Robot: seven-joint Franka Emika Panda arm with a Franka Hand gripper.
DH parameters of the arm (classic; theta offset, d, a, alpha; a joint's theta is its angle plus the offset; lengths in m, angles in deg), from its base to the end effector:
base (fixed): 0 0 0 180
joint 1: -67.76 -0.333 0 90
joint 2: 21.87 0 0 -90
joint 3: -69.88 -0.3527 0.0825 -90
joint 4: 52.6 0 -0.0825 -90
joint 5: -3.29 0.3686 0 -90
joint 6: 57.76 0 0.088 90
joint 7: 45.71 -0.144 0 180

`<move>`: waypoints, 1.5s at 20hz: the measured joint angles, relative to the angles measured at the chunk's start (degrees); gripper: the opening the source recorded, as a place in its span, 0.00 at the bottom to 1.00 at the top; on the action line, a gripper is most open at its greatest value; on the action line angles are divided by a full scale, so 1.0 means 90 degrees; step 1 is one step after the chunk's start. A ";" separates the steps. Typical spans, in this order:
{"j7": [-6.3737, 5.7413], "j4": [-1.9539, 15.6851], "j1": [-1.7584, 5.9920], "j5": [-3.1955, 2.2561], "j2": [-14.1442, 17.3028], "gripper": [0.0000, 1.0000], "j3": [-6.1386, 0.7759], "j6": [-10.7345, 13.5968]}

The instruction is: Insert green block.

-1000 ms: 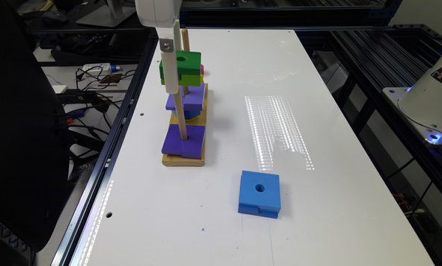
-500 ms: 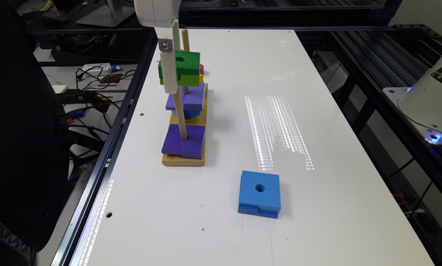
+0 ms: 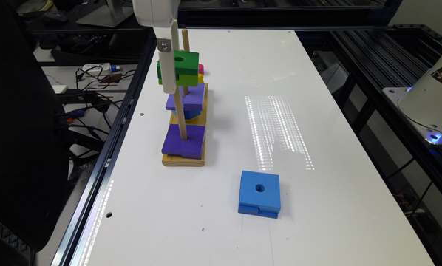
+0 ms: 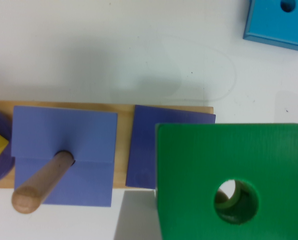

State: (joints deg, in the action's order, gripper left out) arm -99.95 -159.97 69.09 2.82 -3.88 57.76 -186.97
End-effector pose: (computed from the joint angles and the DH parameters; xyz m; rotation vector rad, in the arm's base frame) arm 0.6234 0.1099 0.3632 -2.8314 1.1405 -0.0480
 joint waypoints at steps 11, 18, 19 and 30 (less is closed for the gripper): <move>0.0002 0.0125 -0.0002 -0.0040 0.0360 0.00 -0.0002 -0.0242; 0.0002 0.0128 -0.0002 -0.0049 0.0360 0.00 -0.0003 -0.0241; 0.0002 0.0128 -0.0002 -0.0049 0.0360 0.00 -0.0003 -0.0241; 0.0002 0.0128 -0.0002 -0.0050 0.0360 0.00 -0.0004 -0.0241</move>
